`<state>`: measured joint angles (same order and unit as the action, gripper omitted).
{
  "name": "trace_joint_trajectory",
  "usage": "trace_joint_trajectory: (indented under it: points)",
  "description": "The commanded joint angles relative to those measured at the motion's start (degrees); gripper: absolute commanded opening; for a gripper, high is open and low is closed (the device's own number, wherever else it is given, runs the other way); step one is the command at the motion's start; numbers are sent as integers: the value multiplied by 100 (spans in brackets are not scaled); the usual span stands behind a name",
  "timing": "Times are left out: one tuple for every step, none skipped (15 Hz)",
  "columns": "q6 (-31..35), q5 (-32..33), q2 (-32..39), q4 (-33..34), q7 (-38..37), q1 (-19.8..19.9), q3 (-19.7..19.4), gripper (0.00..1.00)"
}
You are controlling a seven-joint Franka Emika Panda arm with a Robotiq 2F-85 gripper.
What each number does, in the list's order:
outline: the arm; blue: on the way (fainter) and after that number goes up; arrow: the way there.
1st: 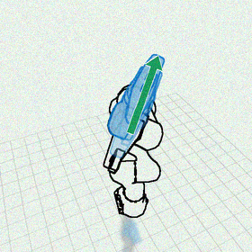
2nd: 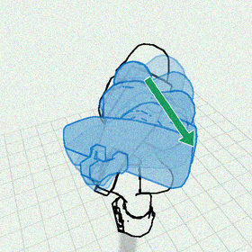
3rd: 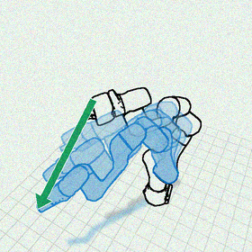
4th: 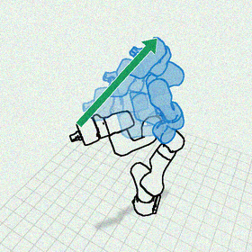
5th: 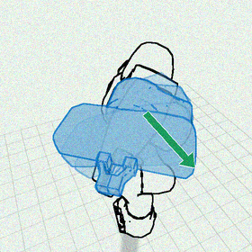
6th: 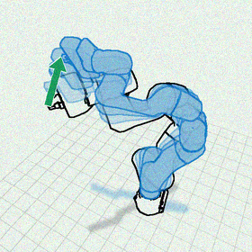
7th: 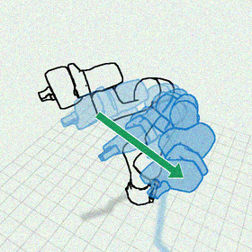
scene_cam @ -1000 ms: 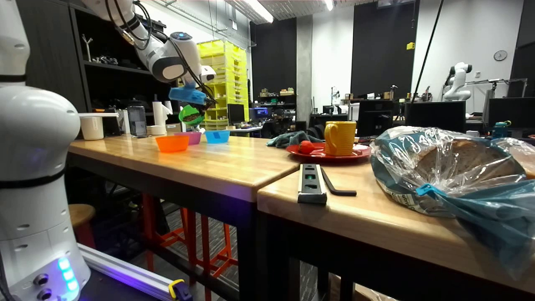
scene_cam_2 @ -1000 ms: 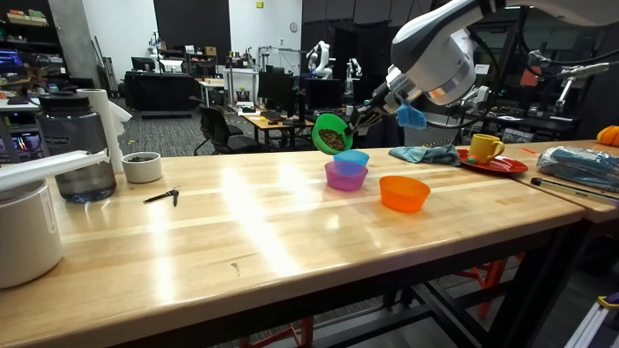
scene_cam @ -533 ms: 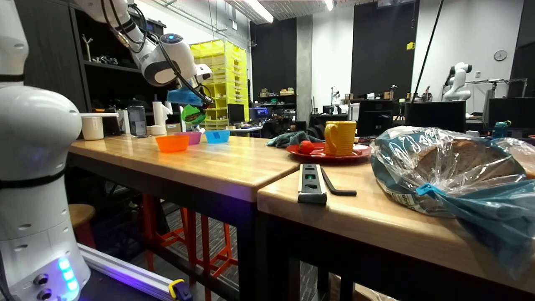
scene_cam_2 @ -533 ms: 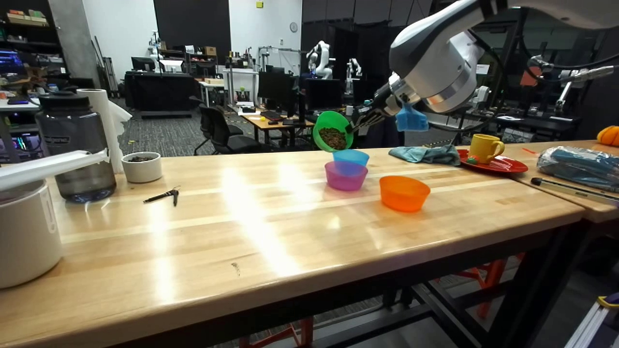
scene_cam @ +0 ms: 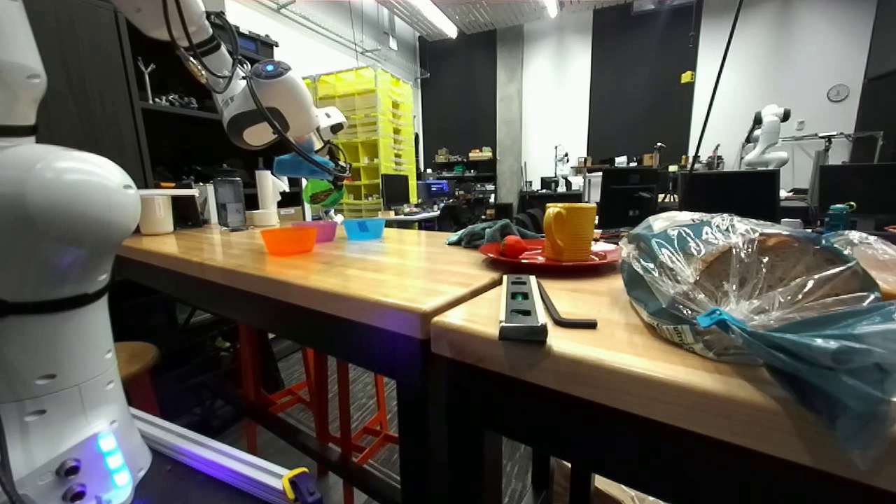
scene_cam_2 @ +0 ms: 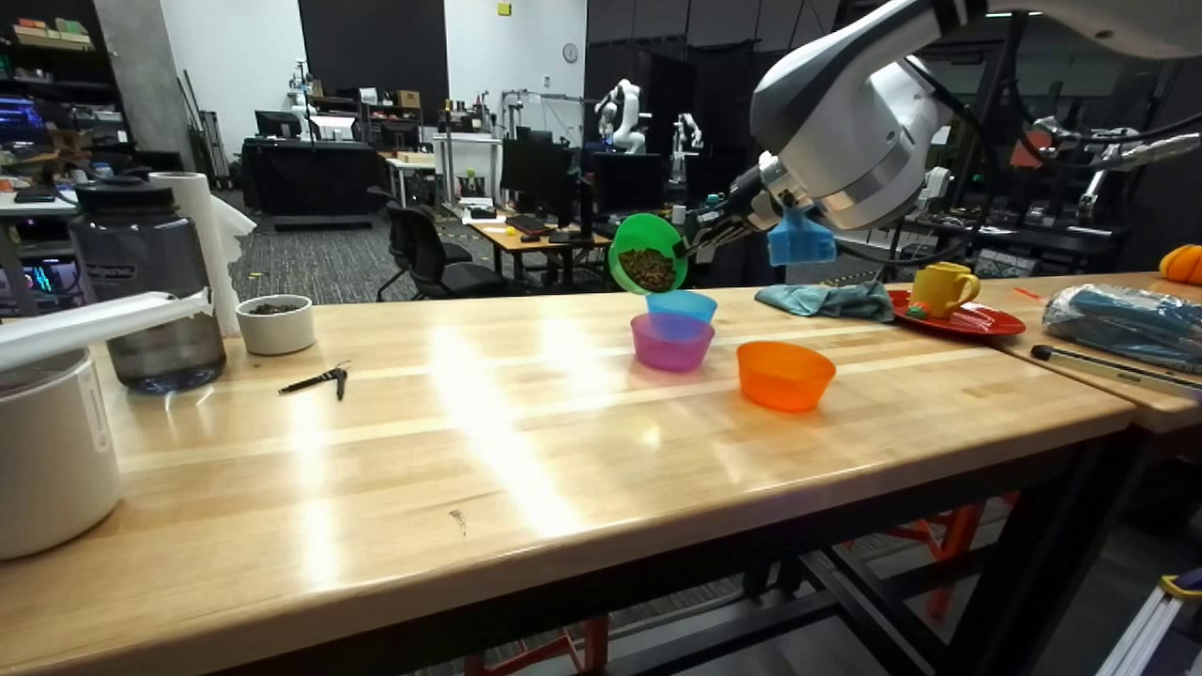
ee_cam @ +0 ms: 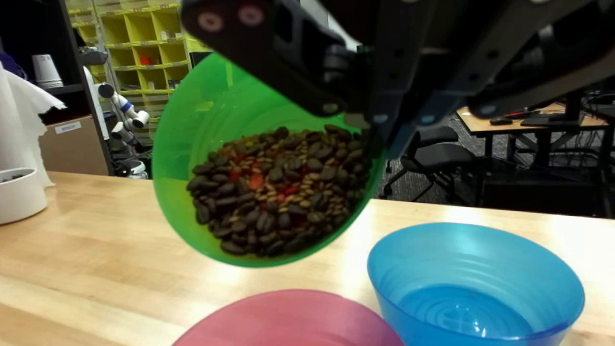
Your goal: Pour some of the contents of the green bowl into the purple bowl
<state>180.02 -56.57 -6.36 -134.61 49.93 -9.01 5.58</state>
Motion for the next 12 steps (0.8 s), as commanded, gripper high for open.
trace_joint_trajectory:
  points:
    - [398, -431, -194, -148, 486, -231, -19, 1]
    - [471, -497, -182, -141, 564, -269, -27, 1]
    - [541, -551, -164, -126, 640, -298, -42, 1]
    - [579, -586, -152, -115, 686, -315, -58, 1]
    - [618, -600, -159, -122, 751, -334, -76, 1]
    - [621, -586, -129, -118, 769, -323, -89, 1]
    - [660, -616, -157, -132, 825, -343, -106, 1]
    - [704, -615, -130, -115, 853, -341, -118, 1]
    - [686, -619, -116, -117, 840, -327, -135, 1]
    - [716, -651, -151, -111, 882, -358, -157, 1]
    - [697, -643, -146, -113, 891, -356, -171, 1]
    - [717, -669, -176, -125, 928, -380, -182, 1]
